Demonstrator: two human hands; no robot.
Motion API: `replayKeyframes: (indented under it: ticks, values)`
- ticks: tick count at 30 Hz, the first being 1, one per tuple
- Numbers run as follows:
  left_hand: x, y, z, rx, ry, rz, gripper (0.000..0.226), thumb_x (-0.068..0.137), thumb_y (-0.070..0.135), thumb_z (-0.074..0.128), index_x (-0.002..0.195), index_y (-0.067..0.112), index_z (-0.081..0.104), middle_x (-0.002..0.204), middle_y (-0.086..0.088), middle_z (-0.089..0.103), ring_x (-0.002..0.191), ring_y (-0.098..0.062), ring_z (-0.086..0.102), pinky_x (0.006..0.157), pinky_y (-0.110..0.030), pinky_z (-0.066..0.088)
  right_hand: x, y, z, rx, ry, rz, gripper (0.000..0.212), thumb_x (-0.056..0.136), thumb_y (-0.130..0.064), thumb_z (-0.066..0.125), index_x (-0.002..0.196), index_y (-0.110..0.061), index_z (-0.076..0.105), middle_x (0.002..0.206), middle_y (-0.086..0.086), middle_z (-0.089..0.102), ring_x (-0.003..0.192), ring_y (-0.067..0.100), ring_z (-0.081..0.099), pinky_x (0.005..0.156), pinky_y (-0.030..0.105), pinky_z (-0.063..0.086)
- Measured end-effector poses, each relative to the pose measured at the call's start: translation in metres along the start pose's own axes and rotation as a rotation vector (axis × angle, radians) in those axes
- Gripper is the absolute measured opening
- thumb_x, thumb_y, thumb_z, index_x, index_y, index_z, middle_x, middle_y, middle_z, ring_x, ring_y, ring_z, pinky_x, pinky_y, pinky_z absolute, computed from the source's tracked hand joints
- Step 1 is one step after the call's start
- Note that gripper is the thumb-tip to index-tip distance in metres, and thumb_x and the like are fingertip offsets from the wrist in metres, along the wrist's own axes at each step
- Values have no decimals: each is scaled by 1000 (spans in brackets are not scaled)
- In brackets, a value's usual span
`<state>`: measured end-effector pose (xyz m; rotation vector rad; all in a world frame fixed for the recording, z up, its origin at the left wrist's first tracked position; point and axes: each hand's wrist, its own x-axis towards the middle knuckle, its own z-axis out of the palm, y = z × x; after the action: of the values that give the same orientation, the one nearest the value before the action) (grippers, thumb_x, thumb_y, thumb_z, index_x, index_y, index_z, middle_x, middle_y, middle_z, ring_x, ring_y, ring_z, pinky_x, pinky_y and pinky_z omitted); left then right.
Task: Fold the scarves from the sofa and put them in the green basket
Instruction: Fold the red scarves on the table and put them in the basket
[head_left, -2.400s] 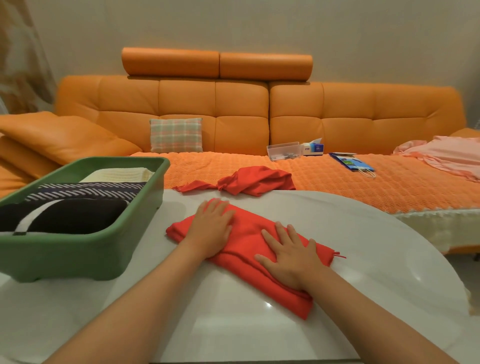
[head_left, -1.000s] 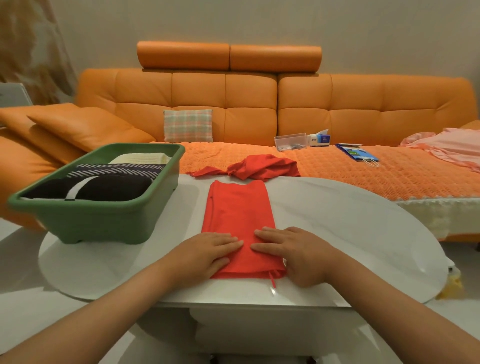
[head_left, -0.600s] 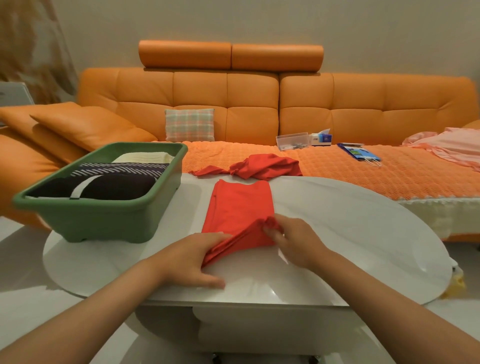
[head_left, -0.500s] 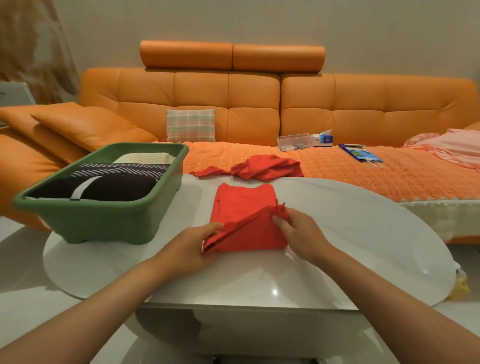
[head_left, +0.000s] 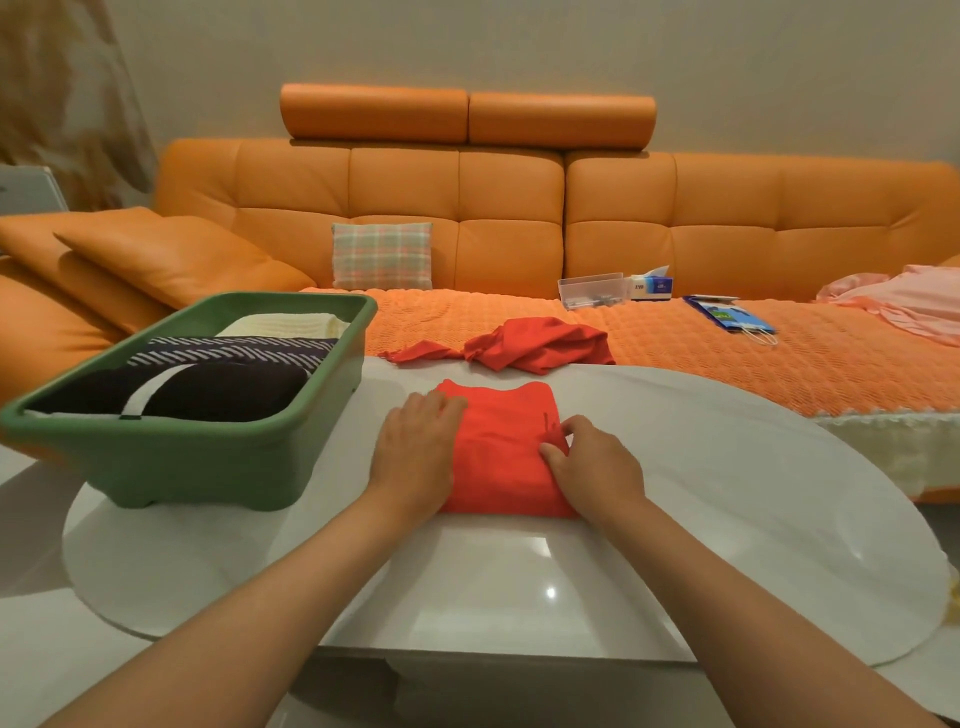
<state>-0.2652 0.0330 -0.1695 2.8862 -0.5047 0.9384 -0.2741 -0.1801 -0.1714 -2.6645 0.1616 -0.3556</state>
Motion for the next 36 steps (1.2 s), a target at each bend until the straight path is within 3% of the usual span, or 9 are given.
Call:
replayKeyframes:
  ticks: [3, 7, 9, 13, 16, 21, 26, 30, 36]
  values:
    - [1, 16, 7, -182, 21, 336, 37, 87, 23, 43, 113, 22, 69, 124, 0, 65, 114, -25, 59, 96, -38, 41, 8, 4, 4, -122, 77, -173, 49, 90, -34, 64, 136, -24, 50, 130, 5, 51, 110, 28, 58, 85, 40, 50]
    - [-10, 20, 15, -194, -512, 227, 65, 96, 62, 33, 154, 34, 27, 162, 8, 23, 151, -17, 16, 123, -45, 6, 18, 7, 4, -137, 226, -650, 28, 78, -5, 65, 101, -17, 75, 111, 8, 67, 98, 31, 63, 75, 40, 56]
    - [-12, 13, 14, -196, -580, 214, 76, 92, 70, 36, 157, 37, 14, 164, 8, 14, 151, -16, 10, 123, -43, 3, 12, 4, 0, -174, 59, -722, 29, 86, -11, 54, 104, -20, 76, 111, 3, 70, 102, 26, 65, 79, 37, 55]
    - [-12, 1, 7, -223, -591, 201, 84, 89, 70, 46, 157, 31, 15, 164, 9, 16, 150, -9, 12, 123, -37, 5, -1, 11, -11, -180, -276, -613, 62, 88, -55, 53, 142, -23, 54, 142, -6, 55, 129, 13, 50, 107, 29, 39]
    - [-16, -12, 5, -280, -524, 182, 81, 88, 63, 53, 155, 26, 26, 160, 6, 29, 146, -10, 26, 121, -28, 17, -8, 15, -16, -191, -310, -590, 74, 86, -57, 63, 148, -24, 43, 149, -7, 46, 135, 12, 44, 110, 26, 33]
    - [-15, -28, -7, -500, -501, 95, 30, 86, 46, 54, 106, 27, 66, 107, 11, 68, 98, -10, 61, 91, -35, 49, -10, 16, -25, 38, -265, -443, 25, 86, -43, 65, 107, -30, 68, 101, -8, 70, 93, 14, 63, 87, 33, 50]
    - [-7, -32, -19, -765, -465, -271, 24, 86, 42, 73, 76, 21, 70, 65, 4, 65, 59, -11, 55, 62, -29, 45, -5, 18, -37, 240, -158, -208, 20, 87, -47, 65, 88, -28, 68, 84, -9, 66, 80, 11, 61, 74, 32, 51]
    - [-6, -25, -11, -655, -450, -341, 33, 83, 51, 72, 83, 19, 68, 75, 0, 66, 70, -15, 60, 67, -34, 48, 3, 21, -28, 225, -121, -55, 30, 86, -51, 68, 99, -23, 69, 95, -4, 67, 91, 16, 62, 81, 34, 52]
    - [4, -6, -4, -276, -197, -124, 40, 84, 35, 72, 121, 23, 60, 118, 2, 56, 109, -23, 53, 91, -39, 47, 7, 17, -19, -102, 69, -290, 36, 86, -33, 72, 120, -27, 64, 127, -1, 52, 106, 23, 58, 86, 38, 49]
